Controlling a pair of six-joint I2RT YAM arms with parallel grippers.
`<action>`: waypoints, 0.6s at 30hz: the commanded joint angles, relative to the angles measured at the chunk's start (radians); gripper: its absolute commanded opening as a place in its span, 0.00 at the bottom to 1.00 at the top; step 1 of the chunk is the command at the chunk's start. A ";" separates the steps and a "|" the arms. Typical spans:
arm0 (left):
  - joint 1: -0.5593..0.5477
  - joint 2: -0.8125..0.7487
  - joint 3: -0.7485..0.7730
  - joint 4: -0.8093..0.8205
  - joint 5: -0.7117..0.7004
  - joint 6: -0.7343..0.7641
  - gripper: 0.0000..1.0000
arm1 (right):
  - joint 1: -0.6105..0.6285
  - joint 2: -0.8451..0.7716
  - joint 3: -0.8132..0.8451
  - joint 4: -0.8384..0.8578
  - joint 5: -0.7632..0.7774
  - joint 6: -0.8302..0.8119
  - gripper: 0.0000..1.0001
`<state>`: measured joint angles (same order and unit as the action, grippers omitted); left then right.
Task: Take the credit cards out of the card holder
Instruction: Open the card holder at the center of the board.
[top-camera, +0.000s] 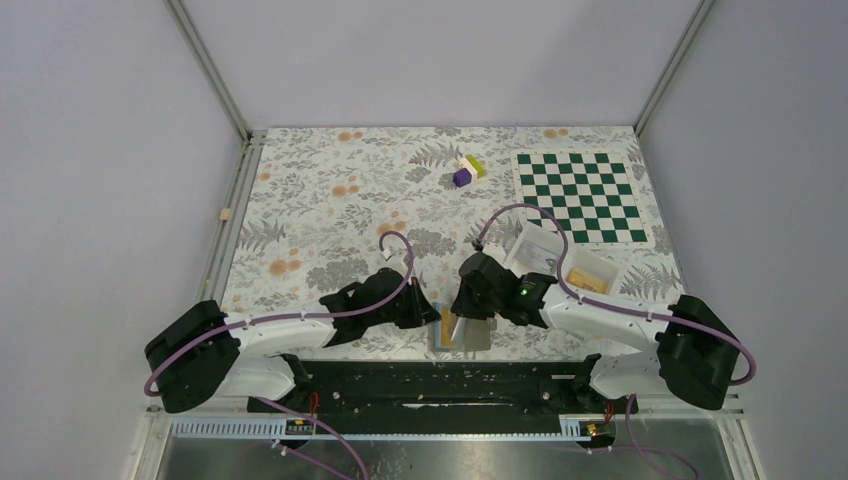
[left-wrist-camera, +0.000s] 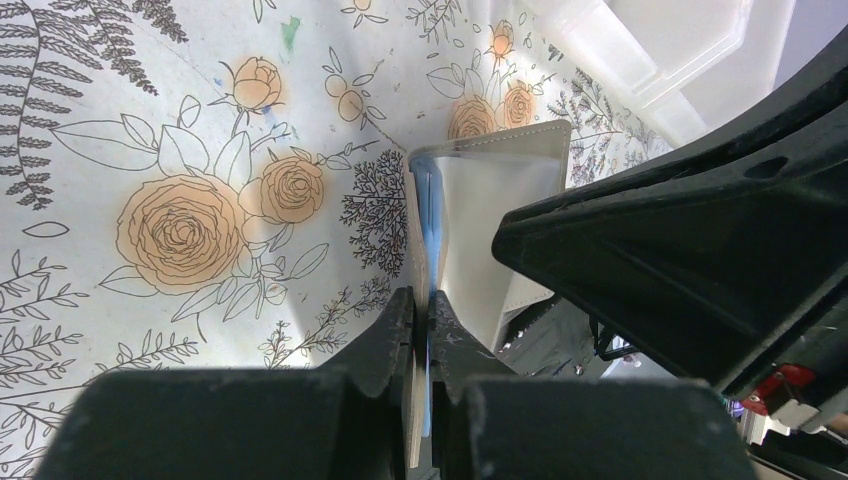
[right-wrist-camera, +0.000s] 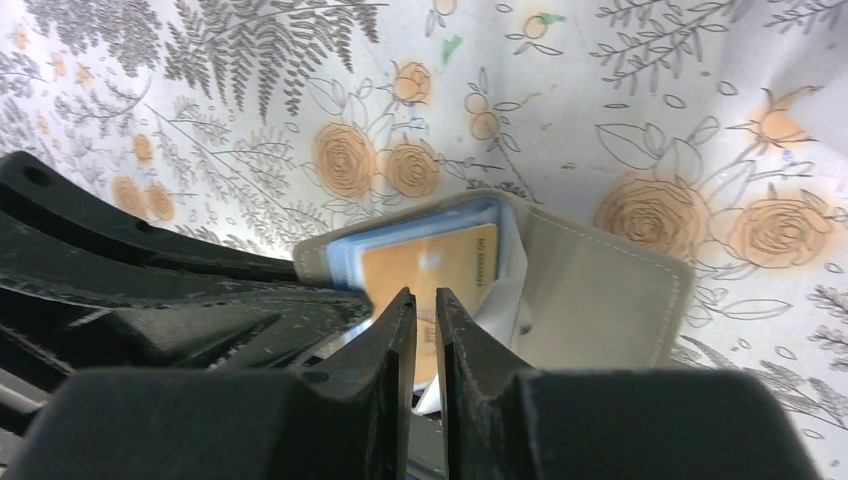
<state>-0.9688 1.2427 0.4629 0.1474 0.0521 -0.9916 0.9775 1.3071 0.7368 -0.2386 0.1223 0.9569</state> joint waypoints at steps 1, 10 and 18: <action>0.005 -0.027 0.026 0.027 -0.008 0.007 0.00 | 0.009 -0.047 -0.037 -0.055 0.067 -0.036 0.20; 0.027 -0.035 -0.012 0.085 0.044 0.014 0.00 | -0.011 -0.209 -0.303 0.270 -0.074 -0.218 0.27; 0.042 -0.024 -0.081 0.268 0.160 -0.036 0.00 | -0.132 -0.213 -0.475 0.629 -0.368 -0.230 0.34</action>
<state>-0.9333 1.2320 0.4088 0.2382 0.1204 -0.9981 0.8703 1.0950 0.2955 0.1505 -0.0860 0.7685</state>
